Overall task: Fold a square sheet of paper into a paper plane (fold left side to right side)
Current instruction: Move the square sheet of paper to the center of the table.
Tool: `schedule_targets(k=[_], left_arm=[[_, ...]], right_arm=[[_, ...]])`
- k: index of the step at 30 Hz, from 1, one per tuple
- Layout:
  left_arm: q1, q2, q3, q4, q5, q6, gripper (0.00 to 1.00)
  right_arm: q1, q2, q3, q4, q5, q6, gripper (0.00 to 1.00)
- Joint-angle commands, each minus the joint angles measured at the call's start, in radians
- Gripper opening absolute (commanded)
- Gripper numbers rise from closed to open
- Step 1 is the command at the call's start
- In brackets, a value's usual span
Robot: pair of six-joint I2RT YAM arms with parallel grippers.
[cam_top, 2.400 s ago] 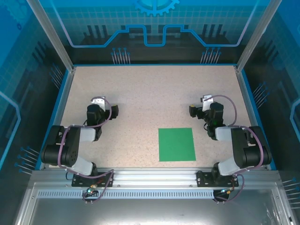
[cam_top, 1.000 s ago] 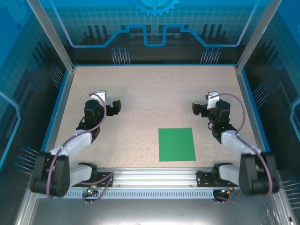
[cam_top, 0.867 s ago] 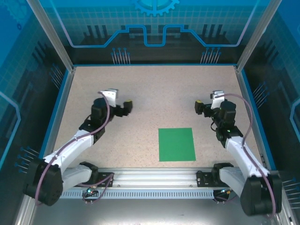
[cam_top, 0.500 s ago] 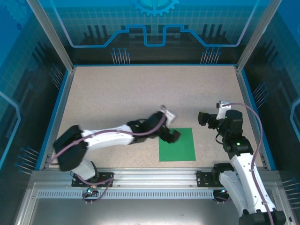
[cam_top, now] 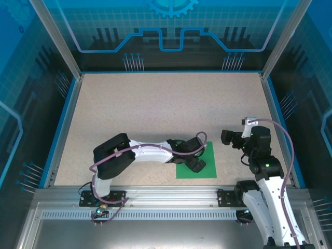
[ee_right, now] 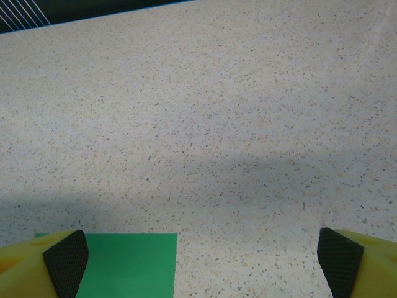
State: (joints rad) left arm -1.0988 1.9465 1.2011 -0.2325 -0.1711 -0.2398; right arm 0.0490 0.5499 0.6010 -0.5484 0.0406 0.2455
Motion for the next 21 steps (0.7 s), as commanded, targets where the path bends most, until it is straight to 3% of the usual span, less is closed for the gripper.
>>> schedule_targets(k=[1,11,21], left_arm=[[-0.001,0.038,0.048,-0.055,-0.045,0.020,0.99],[0.017,0.139,0.075,-0.088,-0.139,0.082,0.99],[0.162,0.148,0.047,-0.067,-0.146,0.211,0.99]], right_arm=[[-0.004,-0.004,0.041,-0.031,0.002,0.012,0.99],[-0.004,-0.002,0.051,-0.041,0.011,-0.005,0.99],[-0.005,0.008,0.051,-0.043,0.004,-0.016,0.99]])
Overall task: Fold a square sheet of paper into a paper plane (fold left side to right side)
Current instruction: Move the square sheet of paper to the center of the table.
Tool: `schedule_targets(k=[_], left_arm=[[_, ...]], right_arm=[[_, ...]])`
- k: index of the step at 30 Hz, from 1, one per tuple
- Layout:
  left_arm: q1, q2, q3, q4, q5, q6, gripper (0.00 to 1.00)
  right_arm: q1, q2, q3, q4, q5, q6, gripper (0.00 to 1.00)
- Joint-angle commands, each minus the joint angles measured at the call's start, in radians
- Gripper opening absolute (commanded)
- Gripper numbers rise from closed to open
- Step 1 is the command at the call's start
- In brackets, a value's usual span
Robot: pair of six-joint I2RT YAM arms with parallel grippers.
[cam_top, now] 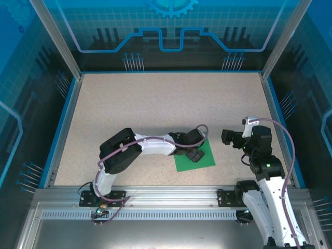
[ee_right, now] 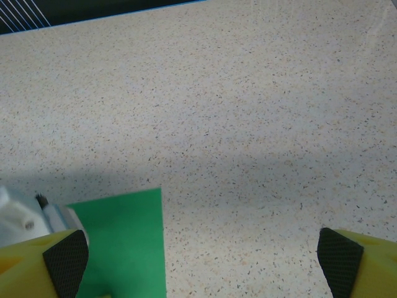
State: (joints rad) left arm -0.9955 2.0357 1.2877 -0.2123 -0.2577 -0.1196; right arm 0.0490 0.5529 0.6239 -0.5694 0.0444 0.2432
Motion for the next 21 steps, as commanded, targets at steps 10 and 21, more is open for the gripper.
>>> schedule_targets(k=[10,21], left_arm=[[0.189,0.036,-0.046,-0.034,0.071,0.184,0.99],[0.270,-0.313,-0.225,0.041,0.275,-0.081,0.99]], right_arm=[[-0.005,0.077,0.022,-0.026,-0.058,0.013,0.99],[0.088,0.301,0.040,0.038,-0.121,0.210,0.99]])
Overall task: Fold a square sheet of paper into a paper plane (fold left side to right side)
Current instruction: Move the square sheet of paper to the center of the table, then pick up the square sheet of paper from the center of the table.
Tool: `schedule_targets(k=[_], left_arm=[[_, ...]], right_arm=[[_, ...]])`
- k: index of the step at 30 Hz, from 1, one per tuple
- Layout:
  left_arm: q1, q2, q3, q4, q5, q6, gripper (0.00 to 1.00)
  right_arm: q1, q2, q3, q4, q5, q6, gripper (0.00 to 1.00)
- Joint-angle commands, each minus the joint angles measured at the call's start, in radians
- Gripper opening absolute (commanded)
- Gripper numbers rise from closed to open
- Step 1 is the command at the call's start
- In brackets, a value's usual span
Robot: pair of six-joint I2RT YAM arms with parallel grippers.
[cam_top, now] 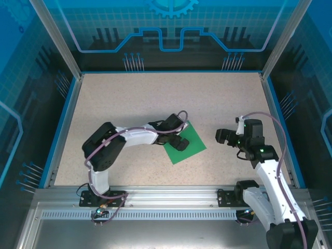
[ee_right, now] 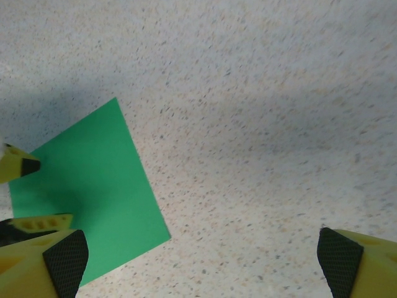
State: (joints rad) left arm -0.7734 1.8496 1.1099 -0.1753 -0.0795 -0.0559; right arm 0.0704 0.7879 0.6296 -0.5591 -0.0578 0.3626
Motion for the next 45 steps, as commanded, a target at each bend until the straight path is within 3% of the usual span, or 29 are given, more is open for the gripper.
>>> schedule_targets(k=[1,6,9,19,24,34,40,45], left_arm=[[0.065,-0.145,-0.061,0.002,0.119,-0.180,0.99],[0.165,-0.172,-0.139,0.070,0.287,-0.334,0.98],[0.203,-0.146,-0.141,0.063,0.309,-0.374,0.93],[0.217,-0.062,-0.139,0.055,0.337,-0.419,0.77],[0.214,-0.007,-0.105,-0.022,0.319,-0.405,0.68],[0.203,0.025,-0.117,-0.008,0.317,-0.416,0.53],[0.205,-0.012,-0.144,0.049,0.341,-0.436,0.50],[0.229,-0.112,-0.183,0.103,0.370,-0.450,0.51]], right_arm=[[0.095,0.093,0.039,0.034,-0.005,0.106,0.99],[0.299,0.285,0.086,0.075,0.137,0.212,0.99],[0.379,0.413,0.122,0.095,0.201,0.299,0.99],[0.508,0.690,0.196,0.158,0.235,0.409,0.99],[0.548,0.769,0.201,0.178,0.222,0.442,0.99],[0.604,0.865,0.243,0.223,0.129,0.428,0.98],[0.605,0.886,0.285,0.263,0.068,0.406,0.76],[0.580,0.878,0.265,0.317,-0.011,0.396,0.48]])
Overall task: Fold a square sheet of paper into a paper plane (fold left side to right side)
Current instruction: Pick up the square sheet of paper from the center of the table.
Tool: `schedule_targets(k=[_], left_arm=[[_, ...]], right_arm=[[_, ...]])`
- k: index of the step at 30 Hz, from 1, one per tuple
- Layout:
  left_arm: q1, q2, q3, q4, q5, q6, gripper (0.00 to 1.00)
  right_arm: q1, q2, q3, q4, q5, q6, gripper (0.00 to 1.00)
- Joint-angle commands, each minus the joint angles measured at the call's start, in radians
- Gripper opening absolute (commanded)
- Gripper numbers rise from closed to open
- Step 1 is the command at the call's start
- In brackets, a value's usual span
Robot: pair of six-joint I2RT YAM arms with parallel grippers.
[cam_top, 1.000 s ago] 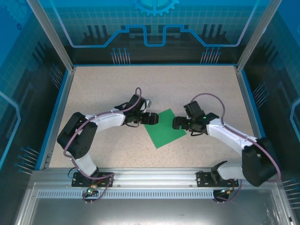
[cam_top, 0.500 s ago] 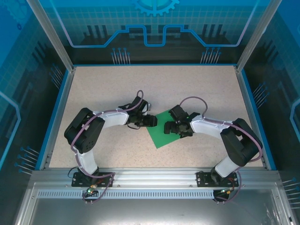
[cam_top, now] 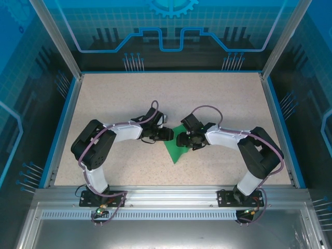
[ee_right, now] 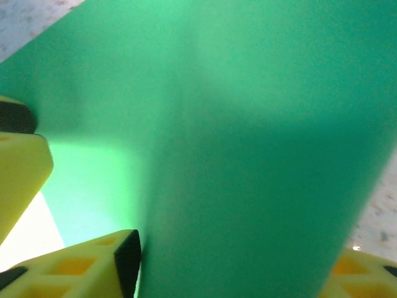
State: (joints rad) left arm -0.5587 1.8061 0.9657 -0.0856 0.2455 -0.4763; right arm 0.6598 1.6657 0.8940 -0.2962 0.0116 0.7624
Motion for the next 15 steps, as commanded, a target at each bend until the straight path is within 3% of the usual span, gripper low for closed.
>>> schedule_targets(k=[1,9,15], left_arm=[[0.023,-0.092,-0.050,0.020,0.053,-0.033,0.52],[0.109,-0.361,-0.166,0.055,0.108,-0.066,0.65],[0.176,-0.600,-0.292,0.141,0.167,-0.189,0.77]], right_arm=[[-0.017,-0.009,-0.008,0.077,-0.103,-0.004,0.45],[-0.108,-0.172,-0.188,0.349,-0.312,0.003,0.27],[-0.213,-0.362,-0.289,0.538,-0.478,0.033,0.24]])
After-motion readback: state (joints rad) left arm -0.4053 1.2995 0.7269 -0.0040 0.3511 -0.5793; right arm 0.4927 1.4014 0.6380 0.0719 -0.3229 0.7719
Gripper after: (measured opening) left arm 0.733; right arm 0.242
